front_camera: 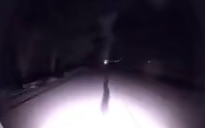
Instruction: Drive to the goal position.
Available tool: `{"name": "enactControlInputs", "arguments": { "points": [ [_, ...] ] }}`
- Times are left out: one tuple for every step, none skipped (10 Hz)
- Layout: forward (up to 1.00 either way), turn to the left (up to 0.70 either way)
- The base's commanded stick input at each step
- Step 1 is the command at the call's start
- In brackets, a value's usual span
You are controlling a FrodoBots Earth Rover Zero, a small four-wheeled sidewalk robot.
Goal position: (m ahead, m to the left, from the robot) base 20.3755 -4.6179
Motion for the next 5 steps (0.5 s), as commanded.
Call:
{"name": "enactControlInputs", "arguments": {
  "points": [
    [1.00,0.00],
    [1.00,0.00],
    [1.00,0.00],
    [1.00,-0.09],
    [1.00,-0.21]
  ]
}}
